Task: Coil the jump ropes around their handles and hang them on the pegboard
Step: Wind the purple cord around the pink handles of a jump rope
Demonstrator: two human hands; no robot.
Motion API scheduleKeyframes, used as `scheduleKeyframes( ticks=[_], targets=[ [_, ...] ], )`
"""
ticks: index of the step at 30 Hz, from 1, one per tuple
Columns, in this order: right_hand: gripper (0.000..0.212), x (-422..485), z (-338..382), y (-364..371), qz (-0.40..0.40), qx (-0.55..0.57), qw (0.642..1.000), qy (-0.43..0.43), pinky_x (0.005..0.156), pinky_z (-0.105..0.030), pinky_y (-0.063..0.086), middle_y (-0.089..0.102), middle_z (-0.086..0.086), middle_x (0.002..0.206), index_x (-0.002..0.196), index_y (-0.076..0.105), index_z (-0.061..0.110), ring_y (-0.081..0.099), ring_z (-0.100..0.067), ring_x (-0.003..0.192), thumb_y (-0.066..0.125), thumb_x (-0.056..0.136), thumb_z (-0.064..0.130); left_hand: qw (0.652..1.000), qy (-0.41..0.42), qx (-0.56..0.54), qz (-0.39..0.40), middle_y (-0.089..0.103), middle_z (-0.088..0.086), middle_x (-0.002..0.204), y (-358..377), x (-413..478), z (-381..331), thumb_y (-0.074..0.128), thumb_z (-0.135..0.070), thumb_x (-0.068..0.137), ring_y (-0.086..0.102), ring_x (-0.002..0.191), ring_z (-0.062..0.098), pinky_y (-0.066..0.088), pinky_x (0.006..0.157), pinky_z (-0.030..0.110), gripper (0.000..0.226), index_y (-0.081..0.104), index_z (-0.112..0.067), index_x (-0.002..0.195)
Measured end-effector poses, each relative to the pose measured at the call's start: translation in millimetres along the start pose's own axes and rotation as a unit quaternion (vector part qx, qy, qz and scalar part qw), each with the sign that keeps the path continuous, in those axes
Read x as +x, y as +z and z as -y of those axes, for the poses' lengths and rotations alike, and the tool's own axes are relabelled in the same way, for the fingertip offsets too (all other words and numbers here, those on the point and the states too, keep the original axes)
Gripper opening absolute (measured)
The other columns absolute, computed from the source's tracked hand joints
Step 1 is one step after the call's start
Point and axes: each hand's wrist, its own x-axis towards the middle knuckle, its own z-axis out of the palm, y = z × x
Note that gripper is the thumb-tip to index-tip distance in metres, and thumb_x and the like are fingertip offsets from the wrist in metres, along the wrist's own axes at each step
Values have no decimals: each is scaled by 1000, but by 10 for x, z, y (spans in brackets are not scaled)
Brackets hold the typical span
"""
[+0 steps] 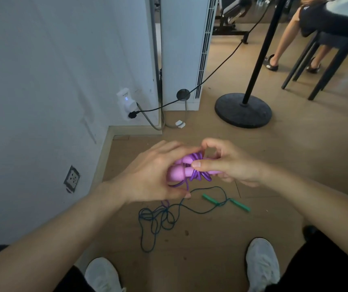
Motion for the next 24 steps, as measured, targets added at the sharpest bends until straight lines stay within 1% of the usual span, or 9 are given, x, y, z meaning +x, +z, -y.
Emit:
scheduleKeyframes(
  ticks=[4, 7, 9, 11, 12, 15, 17, 21, 24],
  targets=[
    [34, 17, 9, 23, 14, 20, 1000, -5, 43, -26, 11, 42, -6, 58, 86, 53, 14, 21, -13, 43, 81, 77, 30, 999, 40, 9, 13, 54, -10, 123, -63, 41, -9, 77, -35, 74, 58, 104, 15, 51, 89, 38, 84, 40, -42, 149],
    [39, 50, 31, 18, -15, 22, 1000, -16, 38, -20, 21, 55, -12, 76, 91, 59, 13, 35, -12, 43, 85, 71, 34, 998, -21, -44, 41, 56, -12, 115, -72, 51, 21, 78, -32, 73, 60, 99, 11, 53, 87, 35, 80, 44, -49, 143],
    [48, 93, 41, -14, -49, 57, 997, -28, 39, -23, 37, 63, -10, 85, 100, 61, 11, 50, -14, 51, 82, 68, 39, 981, -81, -173, 18, 64, -11, 113, -73, 75, 43, 82, -24, 73, 66, 97, 11, 55, 90, 37, 75, 53, -39, 140],
    [56, 132, 24, -54, -67, 103, 992, -34, 56, -29, 51, 69, -6, 95, 109, 62, 11, 61, -18, 68, 81, 67, 42, 933, -139, -333, -17, 72, -8, 105, -128, 118, 41, 82, -5, 77, 68, 82, 13, 57, 80, 29, 61, 62, -24, 132],
    [60, 149, 2, -63, -68, 110, 991, -29, 66, -32, 54, 71, -4, 102, 115, 62, 13, 65, -20, 78, 80, 66, 45, 915, -160, -368, -41, 73, -5, 99, -176, 140, 37, 80, -1, 79, 65, 78, 16, 55, 73, 24, 53, 65, -24, 125],
    [67, 196, -80, -7, -43, 68, 997, -1, 95, -40, 51, 71, 1, 121, 130, 57, 17, 67, -18, 109, 79, 73, 44, 877, -213, -424, -76, 74, 7, 105, -290, 165, 33, 78, -16, 82, 67, 81, 19, 53, 55, 30, 39, 70, -39, 113],
    [67, 230, -104, 93, -10, 56, 998, 5, 105, -36, 45, 69, 1, 125, 134, 54, 16, 63, -13, 118, 77, 75, 37, 850, -249, -459, -71, 75, 4, 102, -322, 177, 30, 75, -24, 82, 68, 77, 11, 51, 56, 28, 37, 70, -41, 115],
    [56, 284, -175, 289, 37, 41, 998, -3, 107, -39, 45, 72, 1, 112, 126, 58, 20, 66, -17, 112, 79, 75, 28, 796, -288, -527, -72, 72, -3, 94, -358, 214, 9, 67, -28, 89, 64, 67, 8, 50, 54, 20, 30, 71, -35, 117],
    [35, 305, -247, 337, 42, -3, 999, -26, 90, -34, 50, 68, -4, 92, 114, 63, 13, 64, -18, 87, 77, 83, 20, 765, -312, -557, -83, 70, -1, 94, -395, 216, 48, 70, -36, 82, 62, 66, 9, 49, 50, 18, 35, 70, -27, 116]
  ],
)
